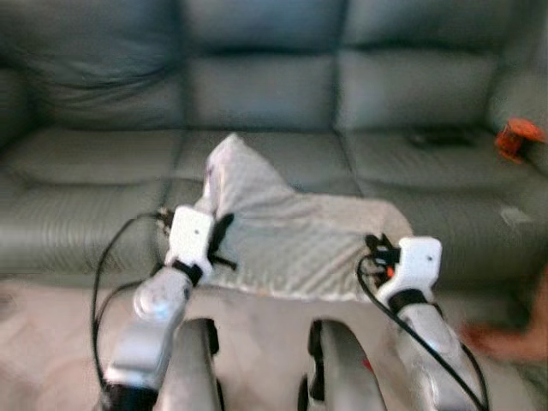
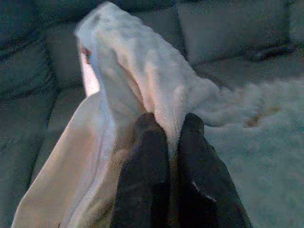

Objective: Move the pillow to the sofa

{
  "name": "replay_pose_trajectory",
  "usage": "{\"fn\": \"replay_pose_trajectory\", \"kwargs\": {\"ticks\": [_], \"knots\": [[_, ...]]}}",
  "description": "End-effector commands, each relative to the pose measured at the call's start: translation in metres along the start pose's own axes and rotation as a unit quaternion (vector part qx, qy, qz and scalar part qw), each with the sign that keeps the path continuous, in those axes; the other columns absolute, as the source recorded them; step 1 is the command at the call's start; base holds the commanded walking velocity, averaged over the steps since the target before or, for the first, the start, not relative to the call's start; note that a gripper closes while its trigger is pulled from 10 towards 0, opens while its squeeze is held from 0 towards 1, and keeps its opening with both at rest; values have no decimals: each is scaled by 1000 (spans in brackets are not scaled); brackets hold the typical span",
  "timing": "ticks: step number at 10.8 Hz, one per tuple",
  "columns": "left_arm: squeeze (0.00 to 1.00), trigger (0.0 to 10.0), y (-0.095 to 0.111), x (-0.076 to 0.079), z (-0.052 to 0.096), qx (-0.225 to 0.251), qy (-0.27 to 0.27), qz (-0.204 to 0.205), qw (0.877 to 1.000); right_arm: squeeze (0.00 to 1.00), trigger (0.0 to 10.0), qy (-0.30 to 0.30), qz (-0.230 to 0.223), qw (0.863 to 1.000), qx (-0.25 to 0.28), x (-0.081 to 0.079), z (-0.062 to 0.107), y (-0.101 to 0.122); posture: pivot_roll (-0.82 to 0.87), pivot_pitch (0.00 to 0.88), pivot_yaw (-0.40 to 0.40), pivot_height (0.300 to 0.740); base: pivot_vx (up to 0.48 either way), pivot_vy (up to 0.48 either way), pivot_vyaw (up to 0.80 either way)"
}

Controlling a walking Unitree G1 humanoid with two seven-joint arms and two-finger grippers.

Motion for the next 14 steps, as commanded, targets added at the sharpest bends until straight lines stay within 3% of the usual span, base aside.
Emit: {"fn": "replay_pose_trajectory", "kwargs": {"ticks": [1, 7, 9, 12, 14], "knots": [[0, 10000, 6, -3, -2, 10, 5, -13, 1000, 0, 10000, 12, -5, 1000, 11, -5, -1, 4, -70, 54, -1, 620, 0, 0, 0], [0, 10000, 7, -1, -4, 13, 9, -11, 1000, 0, 10000, 32, 0, 999, 13, -11, 1, 7, -79, 65, 0, 620, 0, 0, 0], [0, 10000, 7, -1, -4, 12, 10, -9, 1000, 0, 10000, 34, 3, 999, 12, -10, 1, 8, -82, 66, -2, 620, 0, 0, 734], [0, 10000, 6, 1, -5, 10, 8, -9, 1000, 0, 10000, 33, 2, 999, 14, -9, 0, 10, -82, 68, -3, 620, 0, 0, 0], [0, 10000, 6, 3, -5, 11, 3, -8, 1000, 0, 10000, 32, 1, 999, 13, -10, 0, 9, -85, 68, -2, 620, 283, 0, 0]]}}
Point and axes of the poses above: a point about 5 cm out from each wrist's last joint towards the gripper, its own z axis pointing back from the gripper into the wrist, its own y axis along the axis of the wrist's last joint, x = y × z, the point moved 2 cm from there along -z, pointing out of the wrist towards the gripper, and after that the axes turned 14 degrees about -z, right-handed, at the moved point
